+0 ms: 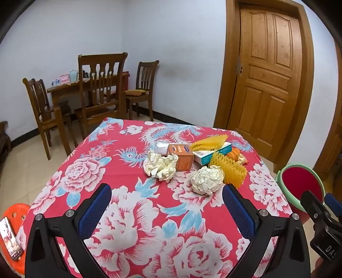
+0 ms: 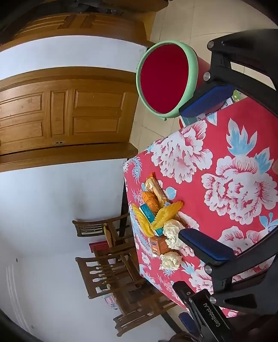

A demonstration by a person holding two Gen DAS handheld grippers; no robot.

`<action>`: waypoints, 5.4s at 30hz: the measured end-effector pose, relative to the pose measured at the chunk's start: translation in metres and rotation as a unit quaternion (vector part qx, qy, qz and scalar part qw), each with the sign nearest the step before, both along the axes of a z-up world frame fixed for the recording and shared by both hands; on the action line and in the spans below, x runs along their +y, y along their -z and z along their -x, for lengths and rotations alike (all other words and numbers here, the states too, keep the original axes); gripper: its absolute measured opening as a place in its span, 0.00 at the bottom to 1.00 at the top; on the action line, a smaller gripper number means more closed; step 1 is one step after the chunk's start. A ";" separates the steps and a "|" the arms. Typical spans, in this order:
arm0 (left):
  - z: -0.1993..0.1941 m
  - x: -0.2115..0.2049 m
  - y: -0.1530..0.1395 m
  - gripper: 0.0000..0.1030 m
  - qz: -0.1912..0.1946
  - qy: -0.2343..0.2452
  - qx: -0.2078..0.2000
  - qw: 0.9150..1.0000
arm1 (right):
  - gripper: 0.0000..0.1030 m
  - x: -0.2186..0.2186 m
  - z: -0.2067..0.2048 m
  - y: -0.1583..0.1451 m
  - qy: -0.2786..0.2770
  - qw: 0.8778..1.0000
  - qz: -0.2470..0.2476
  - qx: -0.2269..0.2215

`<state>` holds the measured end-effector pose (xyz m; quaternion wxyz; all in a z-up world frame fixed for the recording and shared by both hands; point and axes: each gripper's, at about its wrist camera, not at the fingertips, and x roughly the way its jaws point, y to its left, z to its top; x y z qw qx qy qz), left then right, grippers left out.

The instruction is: Collect trash

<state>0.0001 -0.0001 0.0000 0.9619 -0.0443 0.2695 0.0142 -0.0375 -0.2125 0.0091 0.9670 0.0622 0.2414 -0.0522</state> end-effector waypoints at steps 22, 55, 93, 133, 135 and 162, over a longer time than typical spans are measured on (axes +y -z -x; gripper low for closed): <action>-0.002 0.001 0.006 1.00 0.002 -0.004 0.014 1.000 | 0.99 0.000 -0.002 0.003 -0.002 1.000 -0.004 0.010; -0.001 0.002 0.007 1.00 0.002 -0.004 0.016 1.000 | 0.99 0.001 -0.003 0.004 -0.002 1.000 -0.004 0.013; -0.009 0.003 0.017 1.00 -0.001 -0.009 0.036 0.999 | 0.99 0.005 -0.007 0.015 -0.009 1.000 -0.006 0.025; -0.148 0.031 0.048 1.00 -0.014 -0.005 0.151 0.988 | 0.67 0.049 -0.155 0.034 -0.182 0.969 0.036 0.160; -0.150 0.030 0.050 1.00 -0.015 -0.005 0.153 0.988 | 0.59 0.051 -0.161 0.038 -0.188 0.967 0.036 0.171; -0.128 0.029 0.042 0.36 0.060 0.058 0.152 0.985 | 0.14 0.049 -0.152 0.033 -0.205 0.964 0.004 0.167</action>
